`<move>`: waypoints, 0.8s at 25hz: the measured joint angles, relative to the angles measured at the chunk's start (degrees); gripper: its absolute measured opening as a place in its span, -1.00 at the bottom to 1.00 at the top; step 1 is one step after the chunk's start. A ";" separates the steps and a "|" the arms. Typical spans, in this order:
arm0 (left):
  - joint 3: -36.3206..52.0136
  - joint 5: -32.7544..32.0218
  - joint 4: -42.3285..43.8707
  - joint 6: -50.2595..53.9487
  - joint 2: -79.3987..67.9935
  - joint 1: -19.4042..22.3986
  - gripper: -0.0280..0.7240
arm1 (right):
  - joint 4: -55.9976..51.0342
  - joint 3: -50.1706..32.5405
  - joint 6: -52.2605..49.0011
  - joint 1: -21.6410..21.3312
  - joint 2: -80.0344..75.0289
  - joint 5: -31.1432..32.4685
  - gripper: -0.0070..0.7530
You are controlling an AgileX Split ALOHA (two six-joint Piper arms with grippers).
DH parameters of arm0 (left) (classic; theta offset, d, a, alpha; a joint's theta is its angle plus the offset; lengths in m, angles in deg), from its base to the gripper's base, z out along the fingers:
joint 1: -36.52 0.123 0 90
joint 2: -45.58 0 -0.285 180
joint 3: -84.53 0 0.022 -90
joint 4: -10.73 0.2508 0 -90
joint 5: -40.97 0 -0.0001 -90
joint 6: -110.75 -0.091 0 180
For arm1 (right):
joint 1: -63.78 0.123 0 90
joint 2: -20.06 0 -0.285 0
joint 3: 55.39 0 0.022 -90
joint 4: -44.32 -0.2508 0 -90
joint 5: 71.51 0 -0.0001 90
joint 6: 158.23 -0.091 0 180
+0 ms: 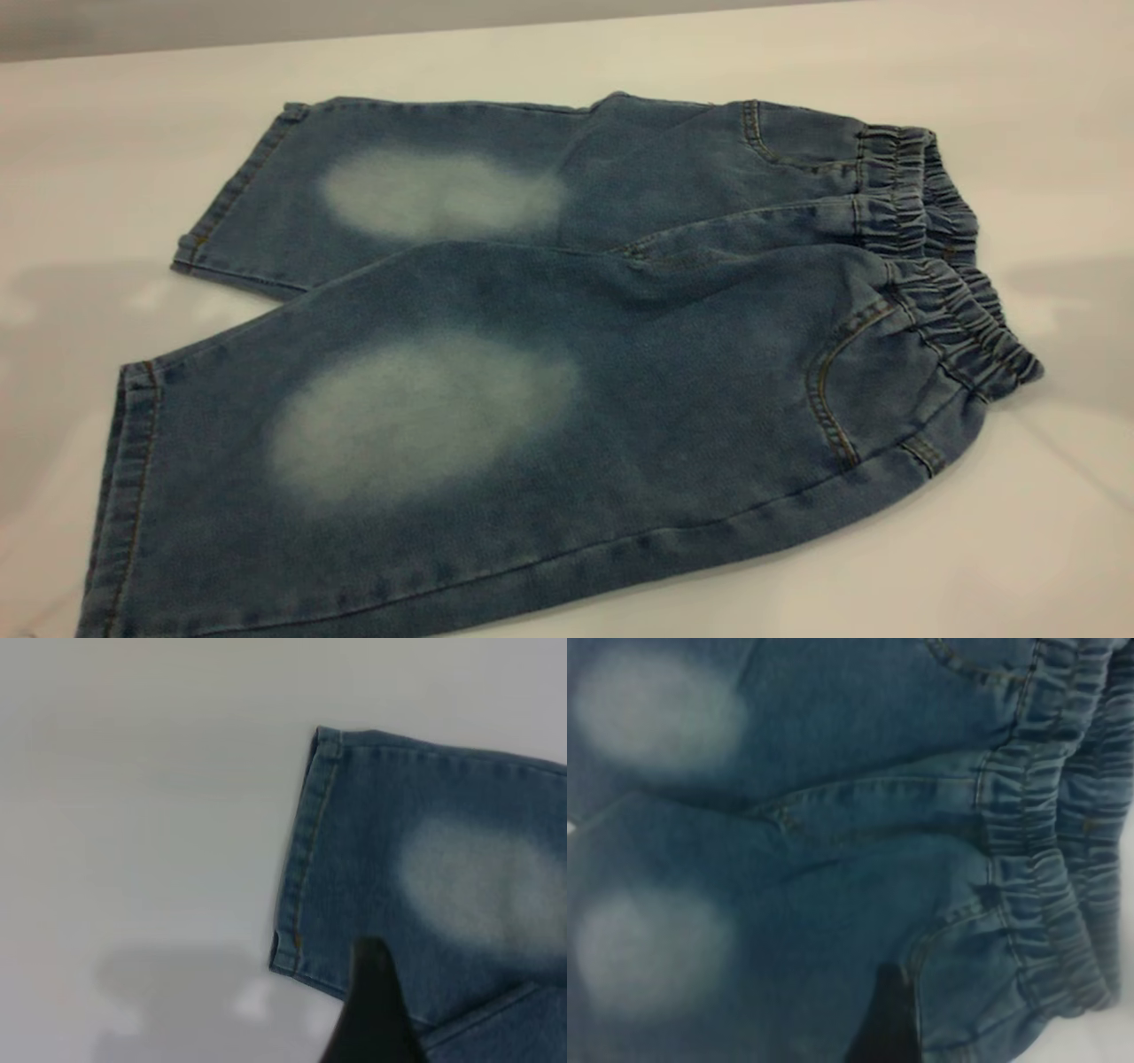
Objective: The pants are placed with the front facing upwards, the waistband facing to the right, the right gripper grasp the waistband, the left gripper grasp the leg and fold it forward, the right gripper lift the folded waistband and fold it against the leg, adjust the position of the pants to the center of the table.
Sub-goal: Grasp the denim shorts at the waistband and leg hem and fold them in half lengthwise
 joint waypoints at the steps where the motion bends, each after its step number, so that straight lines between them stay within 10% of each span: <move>1: 0.00 0.13 0.00 0.00 0.00 0.00 0.30 | -0.06 0.00 0.18 0.00 -0.71 0.27 0.53; 20: 0.00 2.16 0.00 -0.17 0.05 0.00 0.30 | -16.21 -7.92 18.17 -0.10 -11.48 -5.00 0.53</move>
